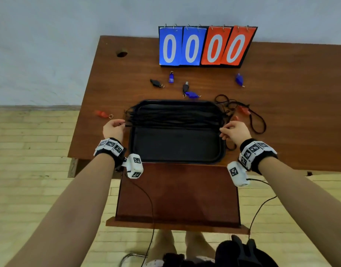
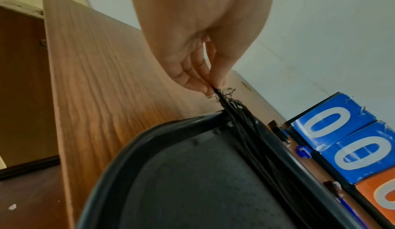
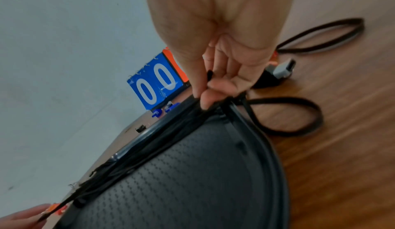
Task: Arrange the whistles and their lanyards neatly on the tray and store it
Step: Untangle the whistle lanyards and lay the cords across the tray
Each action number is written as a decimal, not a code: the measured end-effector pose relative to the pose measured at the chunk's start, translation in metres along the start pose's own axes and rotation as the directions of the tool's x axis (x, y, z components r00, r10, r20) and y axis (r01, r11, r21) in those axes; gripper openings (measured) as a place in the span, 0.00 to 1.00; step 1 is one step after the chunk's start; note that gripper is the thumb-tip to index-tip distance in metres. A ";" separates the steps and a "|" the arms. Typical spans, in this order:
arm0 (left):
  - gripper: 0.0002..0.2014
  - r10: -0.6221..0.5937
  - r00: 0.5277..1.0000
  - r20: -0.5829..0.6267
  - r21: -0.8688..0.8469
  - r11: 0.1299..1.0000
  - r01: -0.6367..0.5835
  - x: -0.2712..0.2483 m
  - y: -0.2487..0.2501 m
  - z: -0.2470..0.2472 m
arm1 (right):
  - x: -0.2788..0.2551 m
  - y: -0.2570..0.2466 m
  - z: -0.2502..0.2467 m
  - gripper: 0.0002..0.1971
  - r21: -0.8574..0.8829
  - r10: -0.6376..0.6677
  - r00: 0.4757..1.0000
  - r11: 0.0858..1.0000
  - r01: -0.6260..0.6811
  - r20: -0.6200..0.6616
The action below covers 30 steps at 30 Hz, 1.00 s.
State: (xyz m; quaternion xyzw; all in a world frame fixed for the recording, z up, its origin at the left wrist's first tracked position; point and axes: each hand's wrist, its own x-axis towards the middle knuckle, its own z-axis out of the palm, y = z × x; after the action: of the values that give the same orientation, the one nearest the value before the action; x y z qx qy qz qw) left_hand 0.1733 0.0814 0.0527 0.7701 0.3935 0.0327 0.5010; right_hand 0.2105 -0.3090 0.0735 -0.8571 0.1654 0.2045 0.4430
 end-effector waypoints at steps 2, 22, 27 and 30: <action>0.07 -0.012 1.000 0.024 -0.012 1.000 0.013 0.005 -0.007 0.000 | 0.005 0.003 0.007 0.09 -0.054 0.000 0.998 0.999 -0.004 -0.063; 0.16 0.045 0.998 0.038 -0.081 0.996 -0.042 0.008 -0.020 0.009 | 0.001 0.007 0.027 0.10 -0.249 -0.048 0.956 0.968 -0.027 -0.290; 0.23 0.050 0.999 0.006 0.021 0.999 -0.050 0.005 -0.006 -0.005 | -0.010 0.003 0.025 0.16 -0.256 -0.002 0.946 0.963 -0.086 -0.325; 0.21 0.132 0.991 0.007 0.121 0.984 -0.132 0.005 0.012 -0.008 | -0.016 -0.001 0.020 0.18 -0.219 0.027 0.944 0.970 -0.103 -0.327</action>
State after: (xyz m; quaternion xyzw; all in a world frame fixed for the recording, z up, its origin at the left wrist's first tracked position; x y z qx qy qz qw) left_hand 0.1799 0.0878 0.0642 0.8234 0.3432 0.0423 0.4499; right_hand 0.1928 -0.2904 0.0714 -0.9190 0.2387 0.0945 0.2991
